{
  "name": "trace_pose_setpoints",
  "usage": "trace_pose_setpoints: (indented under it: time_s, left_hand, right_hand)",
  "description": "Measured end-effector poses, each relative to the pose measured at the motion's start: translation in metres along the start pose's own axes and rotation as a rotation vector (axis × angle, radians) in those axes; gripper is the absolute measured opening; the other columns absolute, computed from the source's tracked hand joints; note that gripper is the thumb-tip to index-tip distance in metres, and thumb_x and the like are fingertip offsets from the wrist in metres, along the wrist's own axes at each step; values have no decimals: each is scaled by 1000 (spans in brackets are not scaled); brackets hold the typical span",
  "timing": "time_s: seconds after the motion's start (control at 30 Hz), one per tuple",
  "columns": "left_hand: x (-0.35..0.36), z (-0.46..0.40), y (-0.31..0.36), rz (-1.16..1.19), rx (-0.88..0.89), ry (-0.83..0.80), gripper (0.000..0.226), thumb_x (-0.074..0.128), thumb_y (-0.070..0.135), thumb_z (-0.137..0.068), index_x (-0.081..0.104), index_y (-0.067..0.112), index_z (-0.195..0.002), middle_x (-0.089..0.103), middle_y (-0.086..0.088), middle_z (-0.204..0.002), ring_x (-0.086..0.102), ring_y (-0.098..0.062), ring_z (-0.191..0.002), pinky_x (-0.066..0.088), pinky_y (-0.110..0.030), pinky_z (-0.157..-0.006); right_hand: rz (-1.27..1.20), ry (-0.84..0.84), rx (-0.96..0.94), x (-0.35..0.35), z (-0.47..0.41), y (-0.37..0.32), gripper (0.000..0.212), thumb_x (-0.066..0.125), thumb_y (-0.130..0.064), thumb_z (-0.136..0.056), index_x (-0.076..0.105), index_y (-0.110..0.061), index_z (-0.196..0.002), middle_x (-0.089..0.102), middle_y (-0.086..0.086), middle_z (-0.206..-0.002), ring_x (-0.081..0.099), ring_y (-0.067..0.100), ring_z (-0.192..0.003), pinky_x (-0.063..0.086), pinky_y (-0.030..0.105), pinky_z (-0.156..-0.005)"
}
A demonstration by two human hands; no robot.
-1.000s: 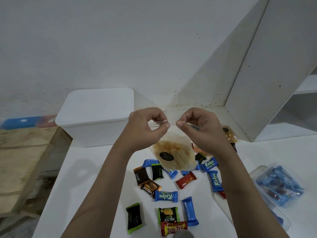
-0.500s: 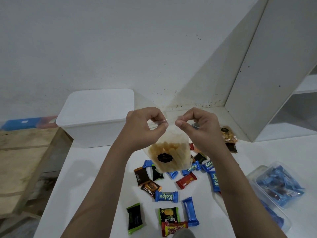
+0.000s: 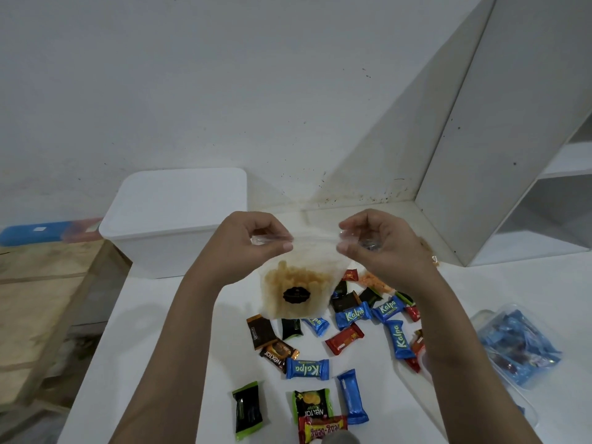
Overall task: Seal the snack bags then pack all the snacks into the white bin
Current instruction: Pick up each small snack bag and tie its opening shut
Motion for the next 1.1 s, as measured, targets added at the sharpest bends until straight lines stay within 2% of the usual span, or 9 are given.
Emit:
trace_pose_setpoints:
  time_s: [0.1, 0.2, 0.33, 0.47, 0.57, 0.73, 0.83, 0.93, 1.1]
  left_hand:
    - [13, -1, 5, -6, 4, -77, 7, 78, 17, -75, 75, 23, -76, 72, 16, -74, 65, 5, -75, 43, -6, -67]
    - [21, -1, 8, 9, 34, -86, 10, 81, 19, -71, 76, 22, -79, 72, 11, -75, 65, 1, -74, 45, -7, -65]
    - [25, 1, -3, 77, -14, -49, 27, 85, 23, -66, 72, 26, -89, 71, 3, -79, 66, -10, -80, 51, -29, -80]
    - [29, 9, -20, 51, -166, 153, 53, 84, 40, -63, 60, 28, -109, 62, 12, -99, 61, -2, -91, 45, -18, -71]
    - [40, 16, -28, 134, -266, 202, 36, 75, 42, -74, 63, 19, -99, 67, 5, -90, 67, -10, -79, 51, -22, -65]
    - [69, 25, -20, 437, -285, 113, 23, 64, 31, -87, 70, 9, -83, 73, -11, -83, 72, -24, -79, 60, -42, -74]
    - [73, 26, -16, 469, -286, 111, 21, 65, 25, -87, 72, 5, -84, 73, -15, -81, 71, -29, -78, 61, -40, -69]
    - [73, 26, -13, 512, -284, 84, 18, 67, 19, -85, 71, 2, -86, 73, -15, -80, 72, -18, -70, 58, -27, -57]
    - [71, 26, -10, 536, -250, 37, 7, 71, 16, -82, 74, 10, -83, 74, -9, -76, 71, -14, -68, 55, -23, -58]
  right_hand:
    - [70, -150, -7, 15, 5, -9, 20, 75, -26, -78, 65, -32, -96, 70, -12, -89, 64, -5, -86, 52, 21, -82]
    - [58, -250, 37, 29, 10, -12, 8, 72, -25, -82, 71, -21, -88, 74, -1, -81, 69, 8, -79, 56, 28, -78]
    - [-131, -316, 125, 37, 16, -3, 13, 70, -16, -84, 71, -4, -84, 75, 13, -79, 72, 26, -76, 58, 32, -76]
    - [-297, -257, 295, 38, 19, 17, 17, 75, -21, -76, 69, -6, -75, 65, 35, -94, 62, 35, -79, 54, 43, -79]
    - [-392, -225, 424, 43, 24, 32, 23, 78, -32, -63, 67, -12, -67, 64, 29, -91, 60, 32, -84, 55, 40, -74]
    - [-599, -242, 526, 54, 30, 42, 19, 74, -18, -61, 65, -4, -70, 68, 13, -78, 64, 25, -81, 55, 44, -81]
    - [-626, -257, 541, 55, 34, 46, 18, 74, -16, -59, 70, -4, -71, 71, 13, -78, 67, 25, -81, 55, 45, -85]
    - [-623, -259, 530, 55, 34, 50, 21, 77, -18, -57, 72, -4, -73, 72, 15, -84, 68, 29, -88, 55, 44, -87]
    - [-642, -264, 496, 56, 33, 52, 24, 75, -14, -62, 71, 0, -81, 71, 17, -91, 68, 28, -90, 53, 45, -92]
Point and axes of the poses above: each hand's wrist, its own z-axis away from the middle knuckle, its own x-axis out of the palm, y = z × x, the point moved 8 cm from there along -z, towards the middle knuckle
